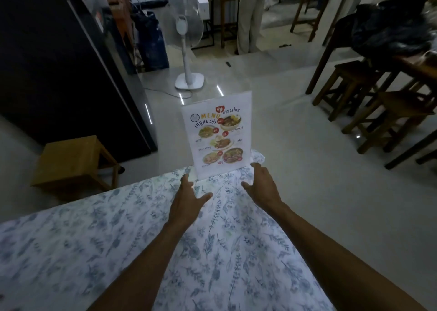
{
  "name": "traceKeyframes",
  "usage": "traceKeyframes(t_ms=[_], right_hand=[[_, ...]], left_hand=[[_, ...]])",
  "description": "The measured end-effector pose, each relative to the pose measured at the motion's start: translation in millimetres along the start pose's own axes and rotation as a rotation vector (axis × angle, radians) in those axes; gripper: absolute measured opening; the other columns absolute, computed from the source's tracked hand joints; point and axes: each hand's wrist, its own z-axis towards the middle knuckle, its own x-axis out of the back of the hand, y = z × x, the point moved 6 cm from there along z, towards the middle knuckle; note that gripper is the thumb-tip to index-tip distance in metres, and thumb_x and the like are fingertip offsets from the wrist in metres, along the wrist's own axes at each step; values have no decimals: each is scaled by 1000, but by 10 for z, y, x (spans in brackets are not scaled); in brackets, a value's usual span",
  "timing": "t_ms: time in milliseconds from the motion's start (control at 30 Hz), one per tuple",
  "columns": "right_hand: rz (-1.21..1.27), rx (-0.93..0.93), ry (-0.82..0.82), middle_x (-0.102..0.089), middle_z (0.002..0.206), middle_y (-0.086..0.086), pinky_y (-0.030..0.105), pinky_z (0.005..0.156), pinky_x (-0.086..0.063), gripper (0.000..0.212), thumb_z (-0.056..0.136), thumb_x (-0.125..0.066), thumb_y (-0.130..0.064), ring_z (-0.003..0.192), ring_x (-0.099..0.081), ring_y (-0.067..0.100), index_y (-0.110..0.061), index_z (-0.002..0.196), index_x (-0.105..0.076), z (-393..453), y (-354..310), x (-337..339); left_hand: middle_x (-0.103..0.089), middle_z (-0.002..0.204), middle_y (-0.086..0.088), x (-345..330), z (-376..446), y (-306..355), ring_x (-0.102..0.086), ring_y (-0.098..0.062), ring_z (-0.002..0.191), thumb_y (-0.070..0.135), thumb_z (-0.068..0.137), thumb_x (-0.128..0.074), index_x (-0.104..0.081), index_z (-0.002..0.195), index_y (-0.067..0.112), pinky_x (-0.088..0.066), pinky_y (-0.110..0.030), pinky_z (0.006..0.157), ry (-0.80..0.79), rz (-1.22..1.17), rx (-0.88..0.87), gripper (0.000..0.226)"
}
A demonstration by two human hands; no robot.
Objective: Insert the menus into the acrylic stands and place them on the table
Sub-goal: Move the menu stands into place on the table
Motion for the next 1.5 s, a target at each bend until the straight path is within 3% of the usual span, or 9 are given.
traceKeyframes(t_ms=[333,500,967,1267,1400,1500], right_hand=[[-4,104,47,-54,137,12,38,92,-50,64,88,-71,-35,118,-58,29,-18,141,-38,-1117,-728,117],[-1,146,43,-56,135,10,40,91,-54,66,87,-71,-39,110,-64,26,-22,141,-39,-1902,-1121,-47],[69,349,-166,-59,135,10,43,89,-57,64,86,-73,-37,112,-65,24,-21,139,-41,-3917,-2513,-1433],[78,441,-213,-66,121,3,41,87,-58,57,85,-75,-33,99,-67,17,-19,132,-48,-4287,-3055,-1907],[65,360,-282,-69,105,6,32,72,-57,31,89,-71,-30,86,-67,18,-15,109,-51,-4167,-3014,-2029],[49,267,-304,-69,98,8,31,63,-55,31,90,-69,-29,79,-66,19,-13,105,-47,-3974,-2850,-2064]], left_hand=[[-48,145,-2,467,-1027,-44,-53,-22,127,61,71,-76,-24,149,25,-48,-45,102,41,10,-75,100],[-50,142,-2,859,-1711,-307,-56,-20,122,68,78,-64,-35,143,24,-49,-43,100,70,14,-107,83],[-59,129,2,2570,-3662,-1870,-61,-18,114,69,83,-56,-43,132,26,-53,-46,92,323,20,0,67],[-58,131,0,3260,-4038,-2450,-62,-18,112,62,86,-58,-45,133,24,-53,-43,94,420,0,90,61],[-58,132,1,3359,-3989,-2575,-61,-18,113,60,88,-58,-43,136,25,-54,-44,93,412,-10,96,61],[-56,135,0,3399,-3836,-2656,-60,-19,116,58,89,-59,-42,136,24,-53,-42,95,401,-6,122,61]])
